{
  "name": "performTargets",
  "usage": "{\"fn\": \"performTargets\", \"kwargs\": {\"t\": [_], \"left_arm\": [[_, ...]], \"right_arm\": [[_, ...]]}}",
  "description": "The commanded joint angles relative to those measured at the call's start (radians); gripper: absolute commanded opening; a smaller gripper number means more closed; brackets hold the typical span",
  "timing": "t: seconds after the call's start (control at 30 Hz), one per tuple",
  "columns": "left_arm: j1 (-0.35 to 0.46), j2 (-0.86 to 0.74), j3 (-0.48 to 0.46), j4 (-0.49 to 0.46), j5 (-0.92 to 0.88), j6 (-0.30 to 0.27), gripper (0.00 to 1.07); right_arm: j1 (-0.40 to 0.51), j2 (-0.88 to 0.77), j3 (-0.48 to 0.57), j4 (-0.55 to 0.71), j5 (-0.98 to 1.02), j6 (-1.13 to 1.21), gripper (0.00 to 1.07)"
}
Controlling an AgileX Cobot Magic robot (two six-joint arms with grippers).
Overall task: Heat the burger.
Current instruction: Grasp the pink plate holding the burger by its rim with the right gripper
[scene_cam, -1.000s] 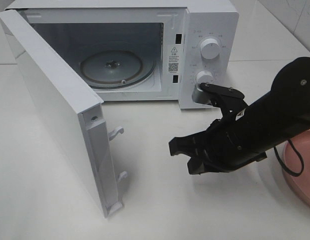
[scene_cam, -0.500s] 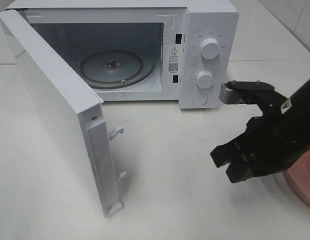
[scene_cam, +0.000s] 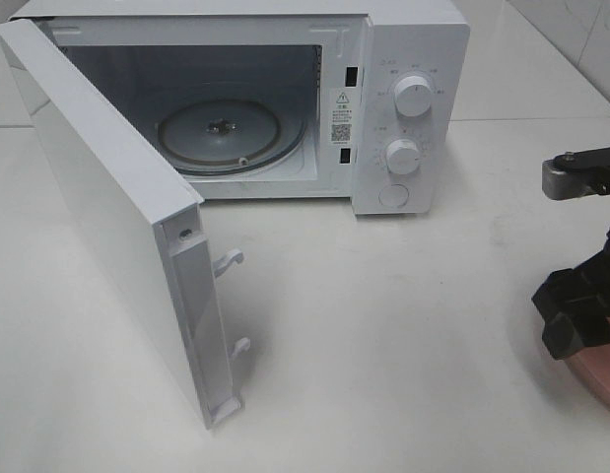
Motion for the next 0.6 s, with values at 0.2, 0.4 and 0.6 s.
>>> {"fn": "performTargets", "kwargs": {"t": [0.2, 0.4, 0.6], "left_arm": [[0.003, -0.024, 0.002, 0.001, -0.014, 0.001, 1.01], [0.003, -0.024, 0.002, 0.0, -0.014, 0.001, 1.01], [0.003, -0.024, 0.002, 0.001, -0.014, 0.001, 1.01]], "right_arm": [[-0.008, -0.005, 0.001, -0.059, -0.036, 0.014, 1.01], [-0.008, 0.039, 0.002, -0.059, -0.102, 0.017, 0.99], [-0.008, 0.142, 0.002, -0.07, -0.144, 0.023, 0.97]]}}
